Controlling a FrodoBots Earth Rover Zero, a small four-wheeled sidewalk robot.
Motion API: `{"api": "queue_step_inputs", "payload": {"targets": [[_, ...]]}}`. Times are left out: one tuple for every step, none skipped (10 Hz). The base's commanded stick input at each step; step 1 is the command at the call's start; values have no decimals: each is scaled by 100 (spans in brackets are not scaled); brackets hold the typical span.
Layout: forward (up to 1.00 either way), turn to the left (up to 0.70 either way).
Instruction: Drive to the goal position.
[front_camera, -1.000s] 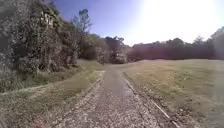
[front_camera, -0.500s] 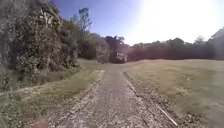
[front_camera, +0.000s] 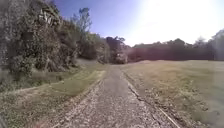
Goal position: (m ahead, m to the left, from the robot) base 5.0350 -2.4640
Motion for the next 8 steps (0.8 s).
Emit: {"api": "queue_step_inputs", "payload": {"targets": [[30,0],[30,0],[30,0],[30,0],[30,0],[30,0],[30,0],[36,0]]}}
